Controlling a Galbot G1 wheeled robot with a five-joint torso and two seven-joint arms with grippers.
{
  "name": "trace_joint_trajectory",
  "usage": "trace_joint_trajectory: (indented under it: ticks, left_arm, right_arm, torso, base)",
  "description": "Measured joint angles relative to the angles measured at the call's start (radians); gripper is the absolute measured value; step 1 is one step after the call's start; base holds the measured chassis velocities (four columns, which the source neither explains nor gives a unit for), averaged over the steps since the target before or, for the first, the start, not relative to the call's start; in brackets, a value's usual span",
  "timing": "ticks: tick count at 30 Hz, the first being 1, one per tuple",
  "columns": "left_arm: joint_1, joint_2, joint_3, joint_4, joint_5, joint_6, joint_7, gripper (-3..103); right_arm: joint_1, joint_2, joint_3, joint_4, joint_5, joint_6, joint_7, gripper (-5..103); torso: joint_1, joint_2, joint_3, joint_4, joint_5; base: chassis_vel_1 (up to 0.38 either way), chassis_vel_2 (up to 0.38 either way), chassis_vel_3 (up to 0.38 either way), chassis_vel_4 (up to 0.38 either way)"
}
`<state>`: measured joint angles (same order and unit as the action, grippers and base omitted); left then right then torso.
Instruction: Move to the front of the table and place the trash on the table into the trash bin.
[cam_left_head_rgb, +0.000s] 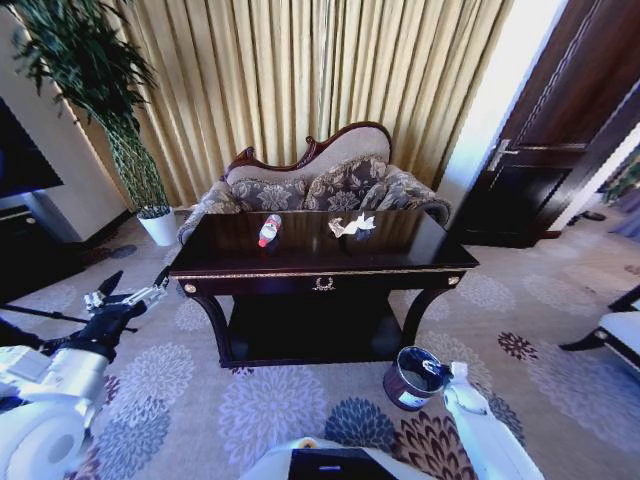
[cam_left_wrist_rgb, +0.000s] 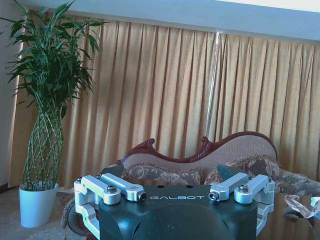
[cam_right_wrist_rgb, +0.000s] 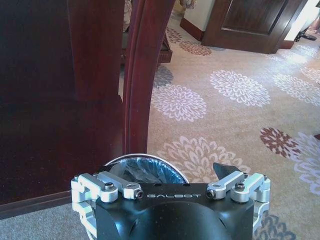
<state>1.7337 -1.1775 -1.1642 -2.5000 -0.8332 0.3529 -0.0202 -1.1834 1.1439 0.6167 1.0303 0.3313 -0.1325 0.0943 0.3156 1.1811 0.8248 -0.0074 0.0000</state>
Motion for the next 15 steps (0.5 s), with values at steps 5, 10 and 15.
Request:
trace_joint_trajectory:
  ticks: [5, 10, 15]
  left_arm:
    - [-0.004, 0.004, 0.003, 0.000, -0.006, 0.000, 0.000, 100]
    - [-0.005, 0.005, 0.003, 0.000, -0.008, 0.000, -0.001, 100]
    - [-0.003, 0.003, 0.001, 0.000, -0.008, 0.000, 0.000, 100]
  right_arm:
    - [-0.005, -0.001, 0.008, -0.008, 0.012, 0.001, 0.000, 100]
    - [-0.032, -0.002, 0.019, 0.051, 0.090, -0.005, -0.002, 100]
    - [-0.093, -0.018, 0.054, 0.286, 0.347, -0.089, -0.011, 100]
  torso:
    - [0.000, 0.000, 0.000, -0.0001, 0.0001]
    - [0.000, 0.000, 0.000, -0.0005, 0.0002]
    - [0.000, 0.000, 0.000, 0.0004, -0.0001]
  base:
    - [0.000, 0.000, 0.000, 0.000]
    - [0.000, 0.000, 0.000, 0.000]
    - [0.000, 0.000, 0.000, 0.000]
